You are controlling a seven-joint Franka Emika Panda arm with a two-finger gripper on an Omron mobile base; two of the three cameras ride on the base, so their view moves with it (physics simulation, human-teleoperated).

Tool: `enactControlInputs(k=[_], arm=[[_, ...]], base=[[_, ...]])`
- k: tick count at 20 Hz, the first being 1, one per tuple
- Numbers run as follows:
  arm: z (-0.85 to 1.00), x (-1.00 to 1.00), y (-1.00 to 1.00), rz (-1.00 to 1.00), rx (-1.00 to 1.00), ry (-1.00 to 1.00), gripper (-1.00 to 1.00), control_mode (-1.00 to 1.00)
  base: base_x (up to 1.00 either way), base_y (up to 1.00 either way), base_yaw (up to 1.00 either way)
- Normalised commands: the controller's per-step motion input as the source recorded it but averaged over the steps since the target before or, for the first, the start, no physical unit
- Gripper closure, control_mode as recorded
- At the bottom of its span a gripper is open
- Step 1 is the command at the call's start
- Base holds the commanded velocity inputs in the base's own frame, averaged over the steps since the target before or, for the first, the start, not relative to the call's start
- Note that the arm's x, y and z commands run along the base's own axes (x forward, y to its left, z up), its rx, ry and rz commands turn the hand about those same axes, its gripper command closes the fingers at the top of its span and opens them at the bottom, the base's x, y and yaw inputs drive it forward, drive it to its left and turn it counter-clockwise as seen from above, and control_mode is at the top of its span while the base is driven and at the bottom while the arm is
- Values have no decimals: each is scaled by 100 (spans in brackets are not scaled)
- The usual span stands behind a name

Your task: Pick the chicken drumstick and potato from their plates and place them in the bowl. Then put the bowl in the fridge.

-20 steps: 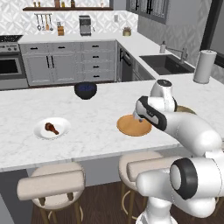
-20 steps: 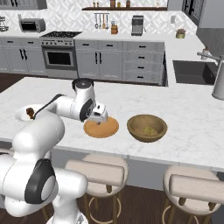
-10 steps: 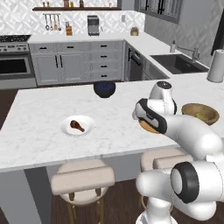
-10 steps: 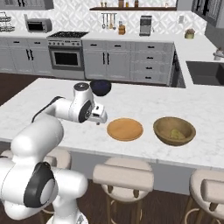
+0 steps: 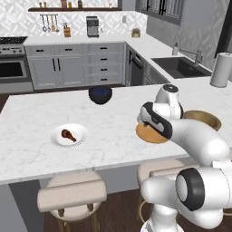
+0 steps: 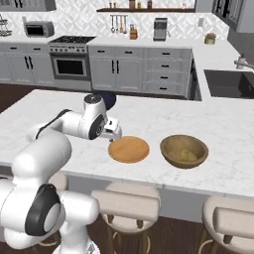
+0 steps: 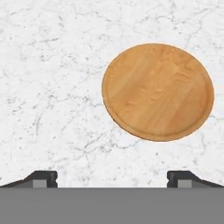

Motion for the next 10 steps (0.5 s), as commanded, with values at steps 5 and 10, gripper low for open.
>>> enactControlInputs(k=[5, 10], arm=[[0, 0, 0, 0, 0, 0, -100, 100], [0, 6, 5, -1, 0, 0, -100, -100]], base=[[56, 3, -6], [44, 7, -5]])
